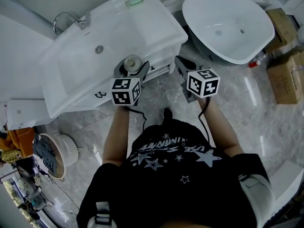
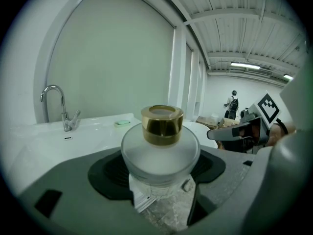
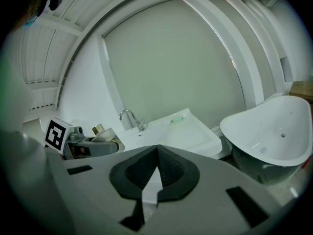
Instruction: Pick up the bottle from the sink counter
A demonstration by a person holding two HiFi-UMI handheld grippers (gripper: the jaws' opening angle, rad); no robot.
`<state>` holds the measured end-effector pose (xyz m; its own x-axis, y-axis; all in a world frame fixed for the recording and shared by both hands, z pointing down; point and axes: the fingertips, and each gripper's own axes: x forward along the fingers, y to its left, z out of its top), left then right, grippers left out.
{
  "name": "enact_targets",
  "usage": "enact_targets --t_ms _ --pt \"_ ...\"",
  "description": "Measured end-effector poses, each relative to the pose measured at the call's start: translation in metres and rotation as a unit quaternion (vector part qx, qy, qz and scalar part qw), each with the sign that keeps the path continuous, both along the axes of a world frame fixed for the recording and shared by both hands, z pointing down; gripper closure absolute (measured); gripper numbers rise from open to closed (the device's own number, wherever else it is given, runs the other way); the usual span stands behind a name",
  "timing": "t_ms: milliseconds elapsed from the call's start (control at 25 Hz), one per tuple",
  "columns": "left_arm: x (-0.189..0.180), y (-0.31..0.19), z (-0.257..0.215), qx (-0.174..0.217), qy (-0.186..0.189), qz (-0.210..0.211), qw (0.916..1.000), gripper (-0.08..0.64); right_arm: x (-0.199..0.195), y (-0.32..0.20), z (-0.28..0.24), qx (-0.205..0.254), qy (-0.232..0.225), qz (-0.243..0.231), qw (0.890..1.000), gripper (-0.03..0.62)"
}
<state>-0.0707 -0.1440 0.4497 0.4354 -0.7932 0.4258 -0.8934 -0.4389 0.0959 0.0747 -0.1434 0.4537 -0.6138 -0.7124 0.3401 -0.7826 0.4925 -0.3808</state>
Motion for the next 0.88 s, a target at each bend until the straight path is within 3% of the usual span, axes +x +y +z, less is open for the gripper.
enact_targets --t_ms 400,880 --pt "-0.041 0.069 0.001 -0.007 0.005 0.003 1.0 0.216 -0.041 0.062 -0.01 0.003 0.004 0.004 1.0 0.586" --pt "-0.061 0.156 0.0 -0.007 0.011 0.027 0.9996 0.216 -0.057 0.151 -0.014 0.008 0.018 0.026 0.999 0.586"
